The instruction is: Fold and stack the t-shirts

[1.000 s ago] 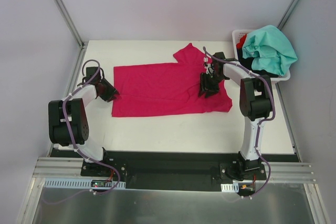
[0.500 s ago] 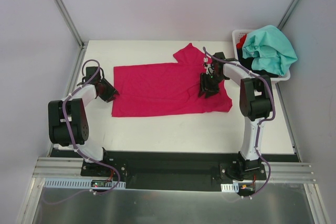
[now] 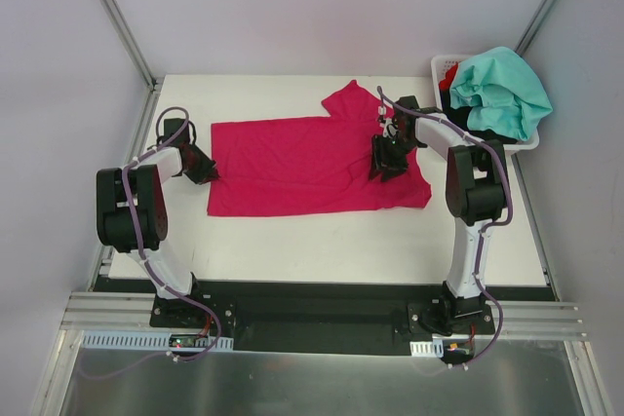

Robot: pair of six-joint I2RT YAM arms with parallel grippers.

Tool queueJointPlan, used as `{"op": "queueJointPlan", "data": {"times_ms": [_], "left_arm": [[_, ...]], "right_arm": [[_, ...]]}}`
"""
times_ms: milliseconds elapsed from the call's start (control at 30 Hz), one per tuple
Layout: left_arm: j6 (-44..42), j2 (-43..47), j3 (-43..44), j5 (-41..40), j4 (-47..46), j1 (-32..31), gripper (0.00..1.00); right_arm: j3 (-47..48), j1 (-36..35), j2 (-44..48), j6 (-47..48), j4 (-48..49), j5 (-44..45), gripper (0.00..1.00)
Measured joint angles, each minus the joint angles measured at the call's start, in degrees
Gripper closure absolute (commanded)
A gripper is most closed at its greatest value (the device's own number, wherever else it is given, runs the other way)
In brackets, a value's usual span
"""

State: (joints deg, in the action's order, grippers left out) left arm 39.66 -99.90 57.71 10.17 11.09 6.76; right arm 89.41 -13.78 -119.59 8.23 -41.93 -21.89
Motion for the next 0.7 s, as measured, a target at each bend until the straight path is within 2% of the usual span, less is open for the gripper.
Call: {"op": "queueJointPlan", "data": {"times_ms": [700], "left_arm": [[-0.3, 1.9, 3.8, -2.8, 7.3, 0.0, 1.0]], "right_arm": [[0.0, -0.2, 0.1, 0.0, -0.3, 0.0, 0.54]]}}
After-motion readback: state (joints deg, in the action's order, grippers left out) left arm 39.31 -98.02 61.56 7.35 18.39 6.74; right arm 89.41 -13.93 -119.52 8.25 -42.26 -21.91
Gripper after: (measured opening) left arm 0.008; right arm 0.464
